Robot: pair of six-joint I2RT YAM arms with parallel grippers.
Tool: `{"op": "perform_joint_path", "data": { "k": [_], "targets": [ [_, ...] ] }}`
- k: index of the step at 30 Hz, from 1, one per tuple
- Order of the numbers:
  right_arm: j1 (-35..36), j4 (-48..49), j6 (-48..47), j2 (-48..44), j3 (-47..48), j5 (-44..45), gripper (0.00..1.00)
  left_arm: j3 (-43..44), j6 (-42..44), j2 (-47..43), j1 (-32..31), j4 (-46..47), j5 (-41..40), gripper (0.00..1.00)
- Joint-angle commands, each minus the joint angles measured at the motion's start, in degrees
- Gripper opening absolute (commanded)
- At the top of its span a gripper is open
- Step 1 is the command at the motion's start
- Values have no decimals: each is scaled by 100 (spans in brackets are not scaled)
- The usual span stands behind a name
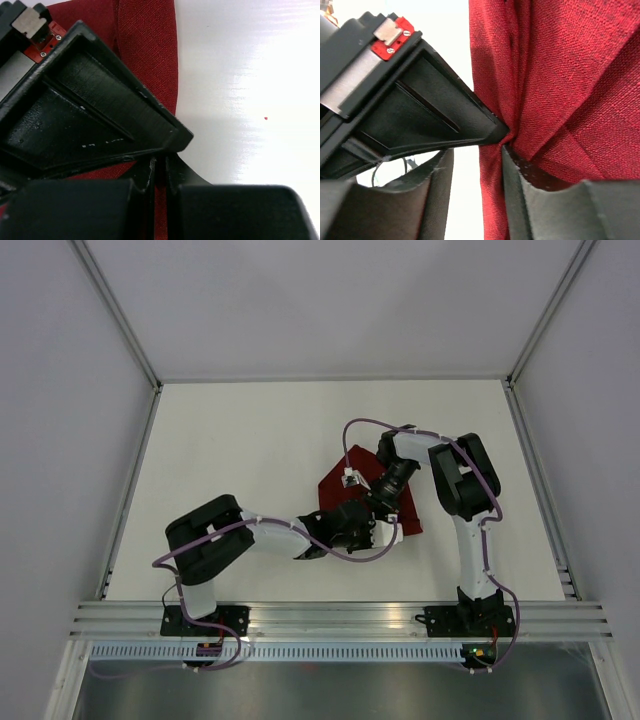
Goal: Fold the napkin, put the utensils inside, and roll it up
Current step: Roll the napkin with the utensil
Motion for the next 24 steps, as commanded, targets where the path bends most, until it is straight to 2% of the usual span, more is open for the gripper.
{"op": "perform_joint_path", "data": {
  "k": [1, 5, 11, 16, 18, 21, 24],
  "targets": [
    [-68, 893, -194, -148, -13, 365, 50, 106, -463, 287, 140, -806, 958, 2],
    [-218, 1015, 183, -613, 66, 321, 55, 194, -665, 270, 281, -1087, 1354, 2],
    [-586, 1323, 816, -1123, 145, 84, 57, 256, -920, 287, 527, -1167, 1925, 2],
    [-1149, 1350, 730, -1510, 84, -311, 57, 510, -1244, 427, 896, -1482, 2715, 2],
    [-1394, 1393, 598, -1809, -100, -408, 57, 720, -1359, 603, 1176, -1676, 3266, 2],
    [-1632, 1946, 580, -2450, -732, -409, 57, 914, -1623, 832, 1511, -1791, 3936, 2],
    [-1642, 3104, 860, -3442, -1882, -93, 58, 1125, -1728, 1042, 1731, -2168, 4332, 2]
  ]
}}
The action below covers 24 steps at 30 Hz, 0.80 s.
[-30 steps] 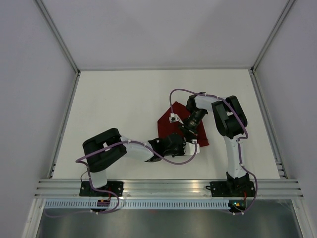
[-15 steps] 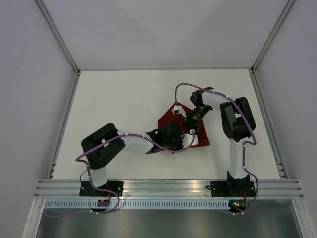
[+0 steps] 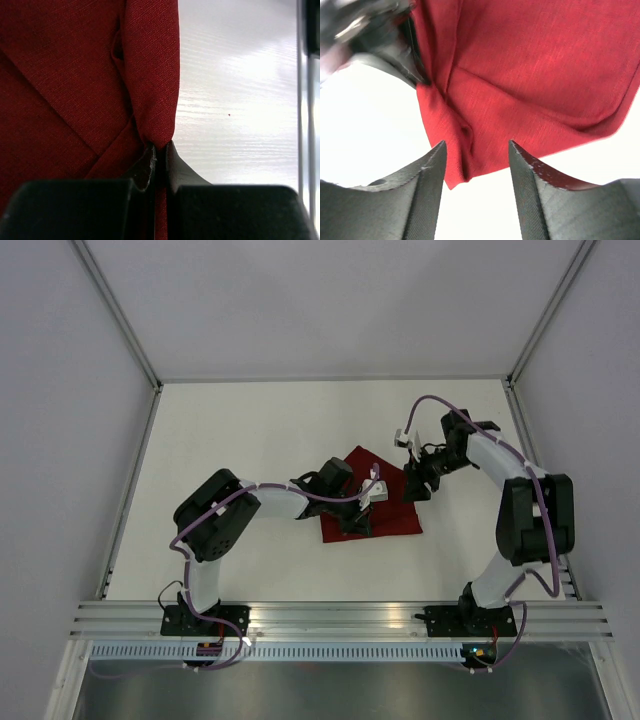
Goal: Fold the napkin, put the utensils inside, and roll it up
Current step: Roll the napkin with the utensil
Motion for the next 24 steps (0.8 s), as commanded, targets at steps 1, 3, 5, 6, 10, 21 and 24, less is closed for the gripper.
{"op": "perform_joint_path", "data": {
  "k": [1, 3, 5, 6, 10, 21, 24],
  "targets": [
    [74, 1758, 233, -1146, -1090, 138, 60, 160, -445, 470, 285, -1054, 969, 2],
    [231, 2509, 322, -2025, -2127, 517, 64, 309, -498, 637, 425, -1230, 1241, 2],
    [398, 3232, 270, -2692, -2899, 895, 68, 441, -516, 760, 496, -1475, 1374, 2],
    [634, 3347, 235, -2861, -3069, 966, 69, 589, -525, 822, 540, -1581, 1462, 2],
    [1408, 3794, 313, -3197, -3580, 1449, 70, 968, -630, 1208, 654, -1915, 1779, 2],
    [2772, 4481, 525, -2969, -4003, 2373, 70, 1373, -692, 1402, 672, -2259, 1893, 2],
    [2860, 4543, 578, -2802, -4003, 2364, 67, 1399, -692, 1411, 681, -2285, 1850, 2]
  ]
}}
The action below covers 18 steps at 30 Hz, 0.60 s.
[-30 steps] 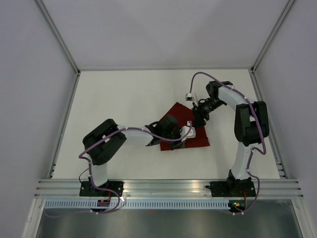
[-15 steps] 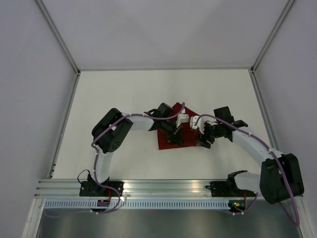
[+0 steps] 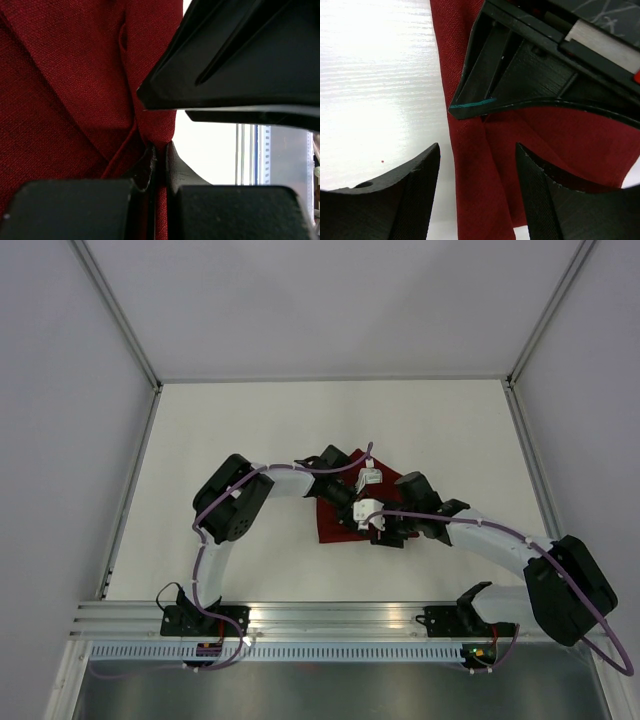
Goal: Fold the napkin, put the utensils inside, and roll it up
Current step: Roll the napkin with the utensil
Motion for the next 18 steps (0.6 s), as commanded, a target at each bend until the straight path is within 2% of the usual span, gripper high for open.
{"op": "perform_joint_path", "data": {
  "k": [1, 5, 8, 13, 18],
  "targets": [
    [121, 353, 112, 215, -34, 124, 66, 9, -52, 242, -8, -497, -227, 2],
    [280, 388, 147, 320, -95, 185, 63, 53, -52, 277, -8, -523, -227, 3],
    [359, 423, 191, 452, -86, 238, 59, 88, -60, 286, -17, -550, -227, 9],
    [368, 266, 253, 654, 19, 238, 37, 255, -192, 321, 62, -664, -78, 25],
    [368, 55, 156, 707, 10, 238, 28, 203, -192, 40, 106, -629, -42, 30]
  ]
}}
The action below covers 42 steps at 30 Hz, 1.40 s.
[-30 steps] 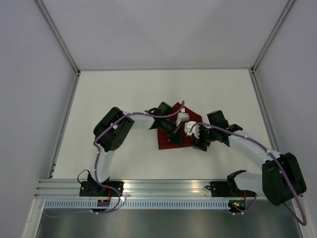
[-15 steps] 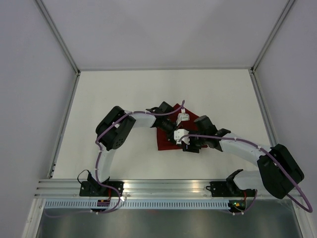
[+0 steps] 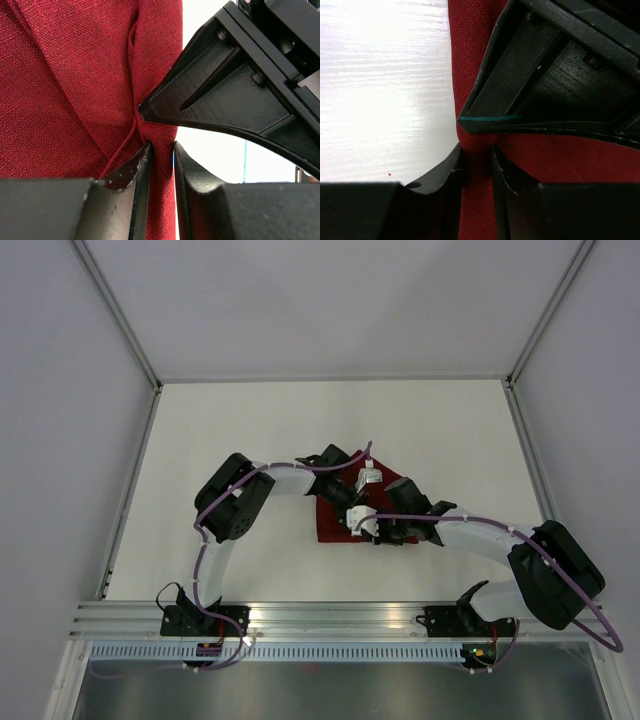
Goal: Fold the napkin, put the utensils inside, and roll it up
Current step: Roll the napkin with the utensil
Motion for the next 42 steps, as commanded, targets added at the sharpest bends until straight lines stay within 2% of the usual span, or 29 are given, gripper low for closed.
{"op": "perform_joint_path", "data": {
  "k": [1, 7, 13, 23, 28, 33, 37, 42],
  "targets": [
    [16, -258, -30, 150, 104, -44, 26, 15, -79, -109, 67, -216, -138, 31],
    [-2, -715, -91, 518, 411, -315, 23, -47, -237, -548, 129, 3, -331, 32],
    [-72, -1602, -258, 1194, 1131, -694, 20, -556, -614, -1215, 374, 758, -963, 31],
    [-538, -3201, -882, 2531, 2476, -1423, 19, -2216, -1774, -2814, 1244, 2595, -3423, 31],
    [-713, -4247, -1189, 3480, 3469, -1626, 19, -3296, -2091, -3693, 1210, 4061, -4661, 31],
    [-942, -4899, -1216, 4270, 4269, -1731, 19, -3966, -1460, -4590, 675, 4547, -5840, 29],
    [-1082, -4996, -1129, 4588, 4534, -1653, 19, -4450, -478, -5030, -220, 4890, -6719, 30],
    [-1170, -4952, -1058, 4799, 4657, -1626, 19, -4766, 333, -5110, -1030, 5049, -7038, 29]
  ]
}}
